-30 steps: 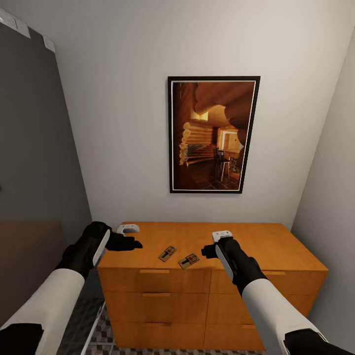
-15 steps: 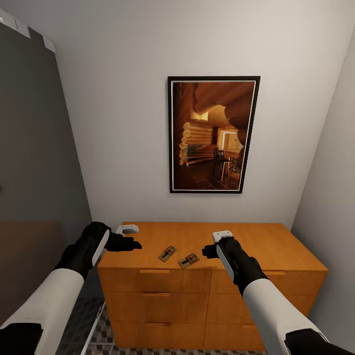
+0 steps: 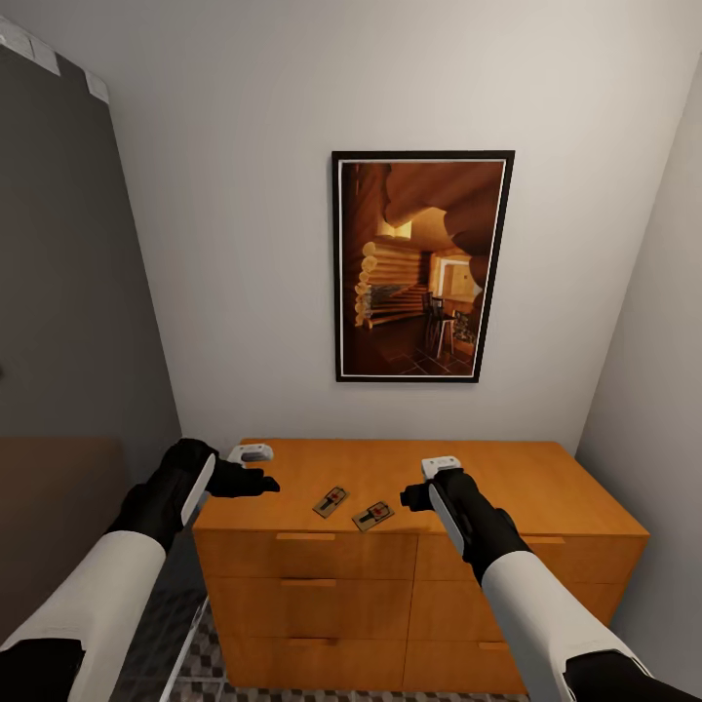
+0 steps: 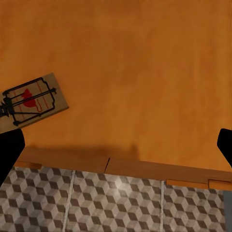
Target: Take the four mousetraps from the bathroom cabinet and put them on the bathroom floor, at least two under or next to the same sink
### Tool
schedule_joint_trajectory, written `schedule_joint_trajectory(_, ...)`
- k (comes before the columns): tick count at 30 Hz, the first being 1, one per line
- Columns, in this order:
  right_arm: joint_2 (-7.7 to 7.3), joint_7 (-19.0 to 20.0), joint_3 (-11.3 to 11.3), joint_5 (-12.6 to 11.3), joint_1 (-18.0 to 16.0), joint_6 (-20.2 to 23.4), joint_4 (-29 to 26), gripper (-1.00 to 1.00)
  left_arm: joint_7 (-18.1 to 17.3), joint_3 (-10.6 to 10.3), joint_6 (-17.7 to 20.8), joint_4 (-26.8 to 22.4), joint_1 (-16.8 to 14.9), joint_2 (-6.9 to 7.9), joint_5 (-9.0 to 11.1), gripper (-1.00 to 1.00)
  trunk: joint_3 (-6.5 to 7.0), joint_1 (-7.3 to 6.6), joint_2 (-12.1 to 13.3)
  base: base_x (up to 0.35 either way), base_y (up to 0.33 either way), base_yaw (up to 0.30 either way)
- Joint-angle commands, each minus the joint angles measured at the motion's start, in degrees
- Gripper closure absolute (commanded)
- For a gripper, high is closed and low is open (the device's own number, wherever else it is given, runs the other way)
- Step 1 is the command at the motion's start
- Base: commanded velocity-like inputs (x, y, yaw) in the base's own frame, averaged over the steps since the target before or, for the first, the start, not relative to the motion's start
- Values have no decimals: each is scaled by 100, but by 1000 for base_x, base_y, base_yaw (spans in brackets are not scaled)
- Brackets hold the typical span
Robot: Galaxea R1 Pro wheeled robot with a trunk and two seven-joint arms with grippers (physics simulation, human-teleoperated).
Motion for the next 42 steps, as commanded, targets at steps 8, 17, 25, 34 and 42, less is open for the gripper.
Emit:
schedule_joint_trajectory(8,-2,-14,19,23,-1,26,-8,-100,-13,5,15,-4,-1,4,-25,-100,-3,2,-5,0,0,0)
schedule_joint_trajectory(17,-2,-13,20,25,-1,20,-7,-100,-13,6,8,5,-1,-28,-35,-100,-3,2,-5,0,0,0)
schedule_joint_trajectory(25,-2,-20,27,25,-1,6,-5,-100,11,-1,1,129,-3,-112,-51,-100,-3,2,-5,0,0,0)
schedule_joint_trajectory(34,0,-90,47,171,-1,-495,186,-100,384,-11,-10,477,-9,-437,-98,-100,-3,2,-5,0,0,0)
schedule_joint_trajectory(42,37,-124,-8,599,-9,-738,587,-100,461,-12,-77,504,-9,-522,-98,-100,-3,2,-5,0,0,0)
